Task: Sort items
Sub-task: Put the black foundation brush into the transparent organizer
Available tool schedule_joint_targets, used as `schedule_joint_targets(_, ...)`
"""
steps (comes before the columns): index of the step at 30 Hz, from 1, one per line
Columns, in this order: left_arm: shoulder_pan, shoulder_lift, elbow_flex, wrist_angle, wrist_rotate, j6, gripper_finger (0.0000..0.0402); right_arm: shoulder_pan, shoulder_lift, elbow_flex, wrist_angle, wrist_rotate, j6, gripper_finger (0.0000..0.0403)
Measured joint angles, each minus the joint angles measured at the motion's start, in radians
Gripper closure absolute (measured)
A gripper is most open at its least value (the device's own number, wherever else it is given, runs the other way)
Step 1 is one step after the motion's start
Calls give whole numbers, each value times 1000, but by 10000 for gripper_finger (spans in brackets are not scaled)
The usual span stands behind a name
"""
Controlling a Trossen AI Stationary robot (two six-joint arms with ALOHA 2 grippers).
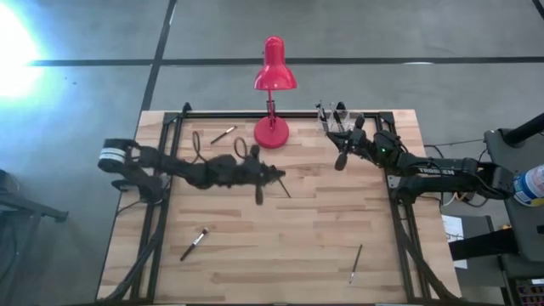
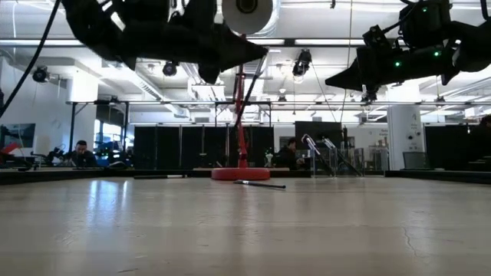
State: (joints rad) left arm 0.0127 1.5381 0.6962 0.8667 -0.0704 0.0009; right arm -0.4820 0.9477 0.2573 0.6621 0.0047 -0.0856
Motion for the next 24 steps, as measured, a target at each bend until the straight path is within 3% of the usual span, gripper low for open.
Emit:
schedule_joint_targets(8, 101, 8, -40, 206, 157, -1, 400, 15, 45, 5, 30, -213, 24, 394)
schedule_joint_targets(13, 99, 33, -50, 337, 177, 5, 400, 77, 128, 55, 60, -222, 52, 385)
schedule_joint_targets(20, 97, 36, -56, 308, 186, 2, 400, 172, 296, 150, 92, -225, 40, 335)
schedule_joint_targets(24, 94, 34, -65, 173, 186, 34, 401, 175, 334, 185, 40, -223, 31, 305)
